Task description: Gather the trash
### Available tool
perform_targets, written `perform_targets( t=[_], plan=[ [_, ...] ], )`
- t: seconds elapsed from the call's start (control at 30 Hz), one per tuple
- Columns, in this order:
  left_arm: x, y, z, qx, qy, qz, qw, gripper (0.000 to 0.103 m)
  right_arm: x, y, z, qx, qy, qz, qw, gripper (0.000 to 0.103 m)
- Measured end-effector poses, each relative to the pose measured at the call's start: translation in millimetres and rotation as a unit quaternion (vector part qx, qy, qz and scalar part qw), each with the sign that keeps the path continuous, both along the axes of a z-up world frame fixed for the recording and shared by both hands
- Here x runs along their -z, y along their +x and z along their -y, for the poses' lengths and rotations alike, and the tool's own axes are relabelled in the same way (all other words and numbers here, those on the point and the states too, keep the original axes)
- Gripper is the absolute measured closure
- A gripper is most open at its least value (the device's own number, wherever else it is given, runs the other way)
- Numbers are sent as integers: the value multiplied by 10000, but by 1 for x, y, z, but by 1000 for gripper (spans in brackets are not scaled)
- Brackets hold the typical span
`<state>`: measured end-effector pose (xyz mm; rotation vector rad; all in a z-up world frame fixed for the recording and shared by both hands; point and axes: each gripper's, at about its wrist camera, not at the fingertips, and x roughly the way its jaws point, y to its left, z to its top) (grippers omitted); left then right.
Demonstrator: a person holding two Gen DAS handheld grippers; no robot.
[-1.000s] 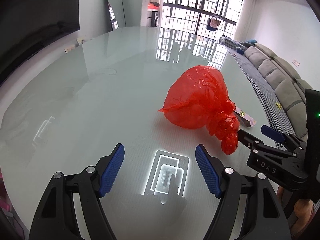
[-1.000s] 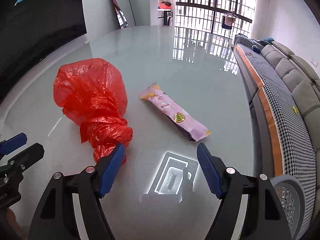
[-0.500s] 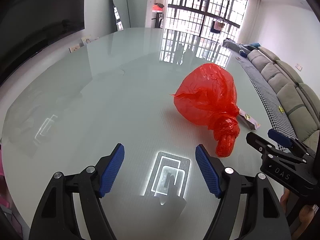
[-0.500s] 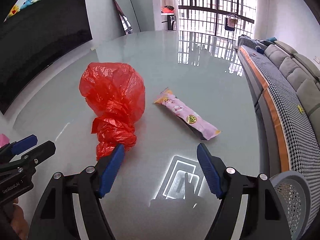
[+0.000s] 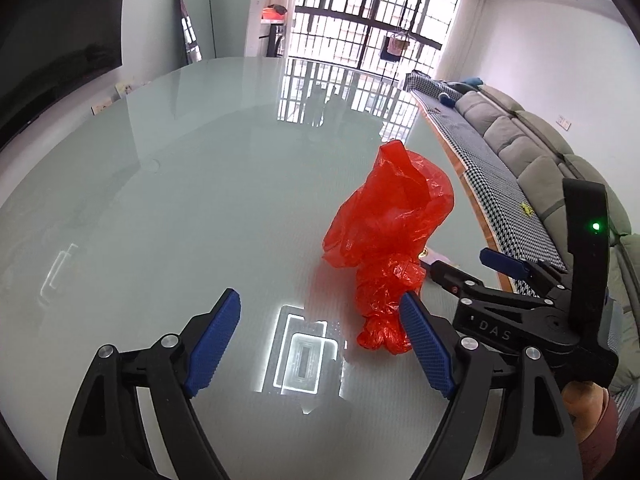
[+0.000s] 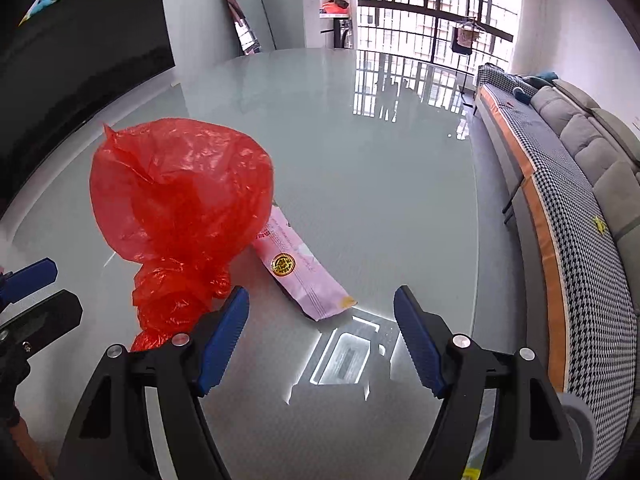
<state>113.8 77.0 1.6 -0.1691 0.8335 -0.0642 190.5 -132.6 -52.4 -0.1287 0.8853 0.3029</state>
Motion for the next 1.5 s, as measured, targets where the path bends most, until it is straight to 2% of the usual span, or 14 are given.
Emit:
perform_targets(
  t=[0.17,0.37,0.43,0.53,0.57,0.83,1.07,1.37,1.4,1.47,1.5],
  plan=[
    [3,11,3,-21,27,-44,10000,23,10,21,-12,-352,-318,-121,9988,31],
    [7,14,4,-48,51,-114,9999,23,19,39,-25,-532,-407,-185,9976,33],
    [6,14,4,-48,58,-107,9999,23,21,41,-29,-603,-369,-213,9973,51],
    [7,15,7,-19,59,-112,9999,23,24,40,-34,-682,-378,-280,9966,72],
    [7,16,8,1,53,-120,9999,23,23,39,-33,-719,-319,-298,9965,75],
    [8,23,19,134,-8,-130,9998,23,17,29,-24,-497,-31,-264,9984,79],
    [10,38,39,180,-29,-109,9998,23,12,23,11,39,253,-218,9994,79],
    [37,65,65,194,150,-438,9987,23,16,-2,69,757,585,-292,9950,79],
    [40,67,66,185,190,-461,9986,25,16,-7,74,805,597,-284,9946,79],
    [44,69,67,189,248,-496,9983,38,15,-17,82,893,633,-271,9936,79],
    [45,69,68,196,255,-509,9982,41,16,-23,85,921,652,-270,9932,79]
  ],
)
